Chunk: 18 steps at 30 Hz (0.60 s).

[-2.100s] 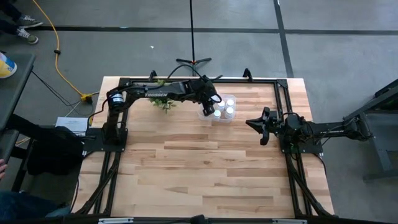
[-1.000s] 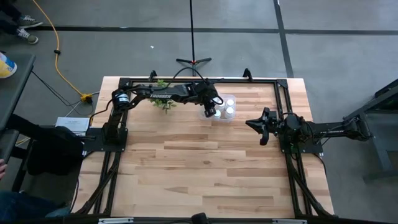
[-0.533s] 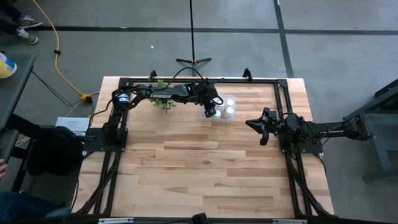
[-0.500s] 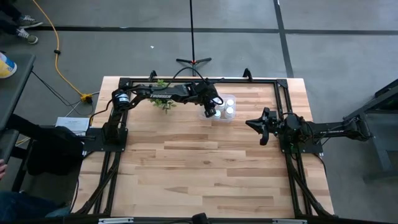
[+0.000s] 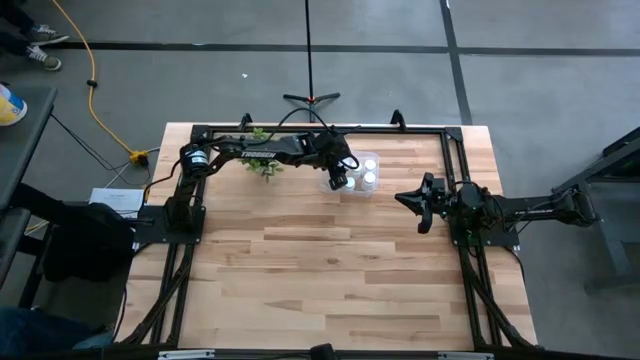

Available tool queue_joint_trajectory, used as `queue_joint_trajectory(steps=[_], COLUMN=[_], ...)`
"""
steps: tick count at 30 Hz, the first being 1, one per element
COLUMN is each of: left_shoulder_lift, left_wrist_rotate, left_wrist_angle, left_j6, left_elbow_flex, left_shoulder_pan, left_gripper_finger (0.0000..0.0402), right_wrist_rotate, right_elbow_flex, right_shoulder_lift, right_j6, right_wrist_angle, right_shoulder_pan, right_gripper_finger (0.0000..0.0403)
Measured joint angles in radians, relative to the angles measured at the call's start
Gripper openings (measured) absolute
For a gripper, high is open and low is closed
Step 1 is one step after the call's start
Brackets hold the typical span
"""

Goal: Pick and place pill bottles into a basket
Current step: Put the white pill bottle into the transparent container

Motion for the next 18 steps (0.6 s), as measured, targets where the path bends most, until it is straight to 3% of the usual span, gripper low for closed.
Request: queue_joint_trajectory(steps=[18], left_shoulder_lift=[0.000], left_wrist_rotate=[0.011], left_wrist_angle=[-0.041], left_j6=[0.004], left_elbow_flex=[0.025], left_shoulder_pan=[-0.002], left_gripper_finger=[0.0246], right_wrist_rotate=[0.000], right_elbow_flex=[0.000], right_shoulder_lift=[0.000], right_j6=[0.000], right_wrist_angle=[0.000], right_shoulder_pan=[0.000], right_gripper_finger=[0.0016])
